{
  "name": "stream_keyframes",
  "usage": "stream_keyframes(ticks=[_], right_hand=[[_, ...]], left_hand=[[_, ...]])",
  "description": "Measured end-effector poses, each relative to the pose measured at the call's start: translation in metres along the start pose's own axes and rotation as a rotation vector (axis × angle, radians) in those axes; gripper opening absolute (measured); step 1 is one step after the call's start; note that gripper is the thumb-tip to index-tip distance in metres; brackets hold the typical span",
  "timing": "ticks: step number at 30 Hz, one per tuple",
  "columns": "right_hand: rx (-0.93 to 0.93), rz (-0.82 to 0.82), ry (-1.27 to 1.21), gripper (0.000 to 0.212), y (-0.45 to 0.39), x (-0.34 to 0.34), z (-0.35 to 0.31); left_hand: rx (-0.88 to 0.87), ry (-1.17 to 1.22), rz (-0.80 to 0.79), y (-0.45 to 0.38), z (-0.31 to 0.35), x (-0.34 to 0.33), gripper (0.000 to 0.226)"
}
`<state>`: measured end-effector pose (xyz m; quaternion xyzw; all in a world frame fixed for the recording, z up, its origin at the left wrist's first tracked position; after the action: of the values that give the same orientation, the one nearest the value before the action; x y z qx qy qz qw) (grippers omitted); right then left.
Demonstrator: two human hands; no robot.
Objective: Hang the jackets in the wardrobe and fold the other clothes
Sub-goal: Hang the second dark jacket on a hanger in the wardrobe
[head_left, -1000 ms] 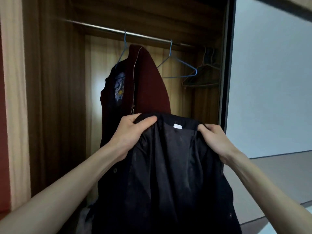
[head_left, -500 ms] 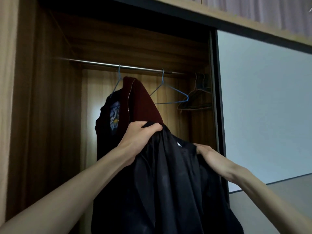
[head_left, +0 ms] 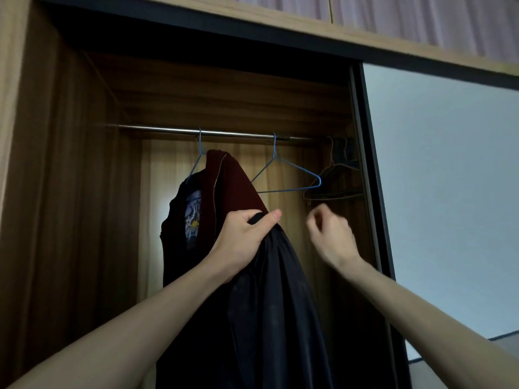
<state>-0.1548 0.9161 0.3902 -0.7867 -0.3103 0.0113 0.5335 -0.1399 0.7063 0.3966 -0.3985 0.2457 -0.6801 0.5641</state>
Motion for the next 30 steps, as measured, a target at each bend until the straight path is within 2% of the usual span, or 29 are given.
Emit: stream_keyframes(ticks=[3, 6, 10, 13, 15, 18, 20, 24, 30], right_hand=[[0.064, 0.172, 0.013, 0.023, -0.053, 0.017, -0.012], [0.028, 0.238, 0.007, 0.035, -0.100, 0.025, -0.018], [-0.080, 0.152, 0.109, 0.054, -0.143, 0.009, -0.004], [-0.254, 0.034, -0.033, 0.060, -0.161, -0.011, 0.015], [-0.330, -0.003, -0.134, 0.059, -0.168, -0.022, 0.023], [-0.361, -0.021, -0.153, 0.048, -0.176, -0.032, 0.027], [-0.353, -0.025, -0.140, 0.039, -0.182, -0.038, 0.028], [-0.332, -0.050, -0.106, 0.036, -0.190, -0.051, 0.020], [-0.248, 0.016, -0.146, 0.031, -0.195, -0.053, -0.007]], left_hand=[[0.013, -0.035, 0.007, -0.011, -0.005, -0.001, 0.056], [-0.009, -0.109, 0.031, -0.023, -0.005, 0.006, 0.057], [-0.013, -0.219, 0.064, -0.039, -0.014, 0.018, 0.066], [0.046, -0.359, 0.078, -0.049, -0.022, 0.030, 0.056], [0.061, -0.434, 0.056, -0.053, -0.021, 0.033, 0.056], [0.059, -0.505, 0.061, -0.054, -0.019, 0.041, 0.047], [0.046, -0.523, 0.058, -0.055, -0.019, 0.045, 0.057], [0.030, -0.557, 0.048, -0.053, -0.015, 0.049, 0.049], [-0.039, -0.584, 0.071, -0.046, -0.002, 0.051, 0.055]])
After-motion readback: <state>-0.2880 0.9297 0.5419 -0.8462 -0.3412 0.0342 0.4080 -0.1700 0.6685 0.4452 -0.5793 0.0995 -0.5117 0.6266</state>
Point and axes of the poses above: each hand's wrist, its own y-axis away from the middle knuckle, its own x-axis out of the back of the hand, z = x × y, the point moved 10 cm from there along -y, towards the middle knuckle, and after that the axes turned 1 degree about -x, right-handed, at the moved point
